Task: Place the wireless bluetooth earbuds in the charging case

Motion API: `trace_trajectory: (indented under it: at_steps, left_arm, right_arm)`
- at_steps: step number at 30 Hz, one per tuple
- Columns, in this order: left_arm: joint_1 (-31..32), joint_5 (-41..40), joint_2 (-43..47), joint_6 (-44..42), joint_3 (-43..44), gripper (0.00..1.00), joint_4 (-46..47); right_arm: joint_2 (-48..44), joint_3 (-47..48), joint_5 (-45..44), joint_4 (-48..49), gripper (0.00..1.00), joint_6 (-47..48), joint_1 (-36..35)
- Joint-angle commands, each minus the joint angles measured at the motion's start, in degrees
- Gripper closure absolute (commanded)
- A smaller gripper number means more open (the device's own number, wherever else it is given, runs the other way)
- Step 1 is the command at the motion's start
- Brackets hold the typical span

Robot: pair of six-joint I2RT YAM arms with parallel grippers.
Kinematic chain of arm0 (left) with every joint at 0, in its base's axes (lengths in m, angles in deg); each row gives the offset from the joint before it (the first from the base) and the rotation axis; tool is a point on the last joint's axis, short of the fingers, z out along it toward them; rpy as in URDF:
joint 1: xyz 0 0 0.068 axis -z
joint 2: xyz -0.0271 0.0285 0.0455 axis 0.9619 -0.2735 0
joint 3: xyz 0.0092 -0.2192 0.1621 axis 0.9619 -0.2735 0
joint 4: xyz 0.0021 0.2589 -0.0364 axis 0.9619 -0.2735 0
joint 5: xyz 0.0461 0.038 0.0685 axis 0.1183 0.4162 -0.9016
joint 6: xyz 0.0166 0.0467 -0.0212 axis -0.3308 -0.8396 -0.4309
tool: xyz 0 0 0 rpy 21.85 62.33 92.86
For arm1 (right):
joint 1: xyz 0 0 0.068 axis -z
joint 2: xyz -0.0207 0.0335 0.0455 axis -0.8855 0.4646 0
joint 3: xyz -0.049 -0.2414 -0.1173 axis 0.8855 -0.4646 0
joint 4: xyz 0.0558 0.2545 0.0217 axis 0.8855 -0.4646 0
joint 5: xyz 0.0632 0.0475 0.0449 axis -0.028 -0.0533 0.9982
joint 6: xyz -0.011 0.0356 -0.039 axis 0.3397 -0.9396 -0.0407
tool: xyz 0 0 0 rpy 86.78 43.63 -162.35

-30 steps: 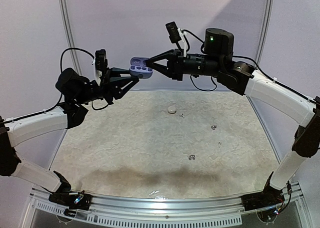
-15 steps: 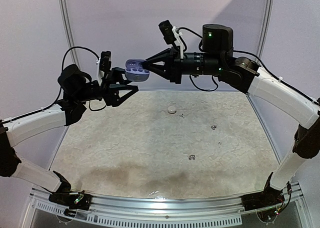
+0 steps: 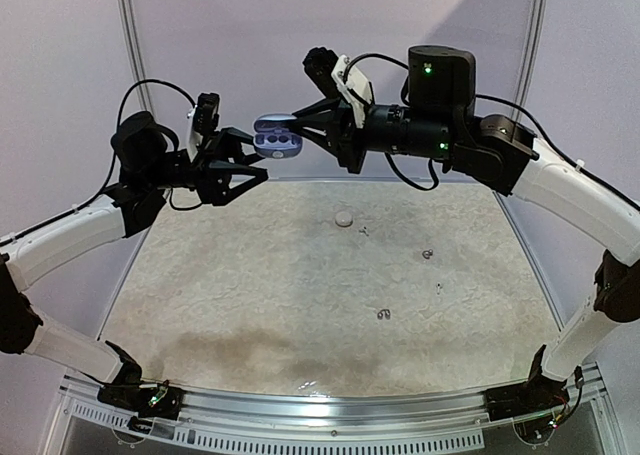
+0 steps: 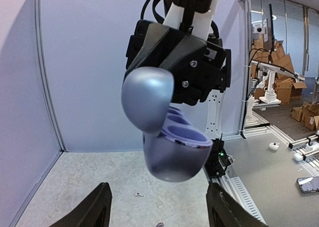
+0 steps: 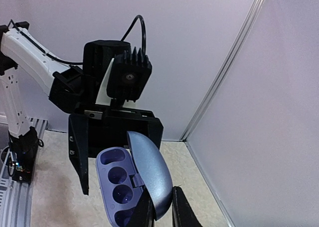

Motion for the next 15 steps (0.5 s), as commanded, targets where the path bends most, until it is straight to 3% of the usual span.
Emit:
trace_trajectory:
  at_steps: [1,15]
  left_arm:
    - [-0.4,1.3,1.3,-0.1,1.2,0.32,-0.3]
    - [0.5,-1.6,1.1,-0.7,1.7,0.45,2.1]
  right_arm:
    - [-0.3,0.0,-4.2,0.2,0.96,3.9,-0.9]
    - [1.9,1.7,-4.2,-0.8,0.96,4.4,-1.1]
